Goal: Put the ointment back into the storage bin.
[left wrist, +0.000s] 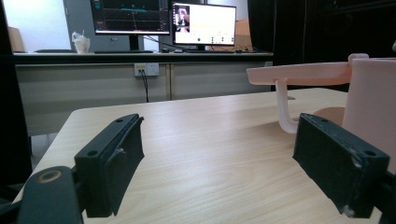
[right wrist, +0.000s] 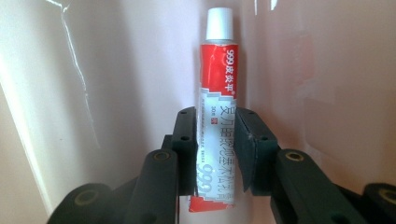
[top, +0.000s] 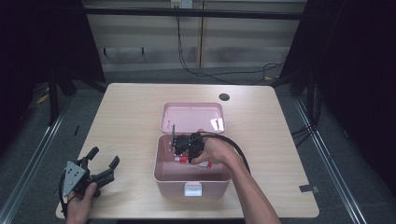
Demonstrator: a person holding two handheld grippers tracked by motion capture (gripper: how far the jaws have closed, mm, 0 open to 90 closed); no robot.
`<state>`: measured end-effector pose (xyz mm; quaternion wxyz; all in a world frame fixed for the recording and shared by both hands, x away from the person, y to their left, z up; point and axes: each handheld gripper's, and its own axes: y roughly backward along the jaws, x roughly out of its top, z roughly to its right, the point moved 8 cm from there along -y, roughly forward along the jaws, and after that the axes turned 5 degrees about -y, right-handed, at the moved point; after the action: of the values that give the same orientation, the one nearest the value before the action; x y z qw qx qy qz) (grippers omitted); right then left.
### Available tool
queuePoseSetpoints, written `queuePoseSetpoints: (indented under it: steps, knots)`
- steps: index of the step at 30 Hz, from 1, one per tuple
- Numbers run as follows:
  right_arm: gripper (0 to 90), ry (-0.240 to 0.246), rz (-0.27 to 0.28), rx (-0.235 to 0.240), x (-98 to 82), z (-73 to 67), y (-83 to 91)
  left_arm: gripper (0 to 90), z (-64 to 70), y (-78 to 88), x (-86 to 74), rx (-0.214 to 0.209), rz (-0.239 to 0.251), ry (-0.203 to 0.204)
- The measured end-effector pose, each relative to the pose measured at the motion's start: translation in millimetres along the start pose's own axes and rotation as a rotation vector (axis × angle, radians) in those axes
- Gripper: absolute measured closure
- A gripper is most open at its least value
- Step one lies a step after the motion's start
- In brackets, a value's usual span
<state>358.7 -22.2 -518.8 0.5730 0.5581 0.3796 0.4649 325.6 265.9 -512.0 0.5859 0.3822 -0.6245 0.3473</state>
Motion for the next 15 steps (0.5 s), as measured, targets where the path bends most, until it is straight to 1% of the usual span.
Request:
queuePoseSetpoints:
  steps: [3, 4, 7, 9, 13, 14, 15]
  knots:
    - [70.4, 0.003, -0.001, -0.005, -1.1, -0.1, 3.2, 15.7, 0.0, -0.1, 0.0, 0.000, 0.000, 0.001]
    - [70.4, -0.002, 0.010, -0.003, -0.8, -0.7, 3.7, 15.7, 0.1, -0.1, 0.0, 0.000, 0.001, 0.002]
    - [70.1, -0.003, 0.011, -0.006, -2.2, -0.8, 6.7, 15.7, 0.0, -0.1, 0.0, 0.000, 0.000, 0.001]
    - [70.0, -0.013, 0.029, 0.001, -2.5, -0.6, 8.3, 15.7, 0.1, -0.2, 0.1, 0.000, 0.001, 0.002]
    - [67.4, -0.032, 0.057, 0.021, -3.1, 0.4, 13.6, 15.7, 0.0, -0.2, 0.1, 0.001, 0.000, 0.001]
    - [66.7, -0.038, 0.061, 0.020, -3.3, 0.8, 14.8, 15.7, -0.3, -0.1, 0.1, 0.003, 0.000, -0.001]
    - [65.3, -0.049, 0.069, 0.025, -4.0, 1.4, 17.3, 15.7, 0.1, -0.2, 0.1, 0.001, 0.001, 0.003]
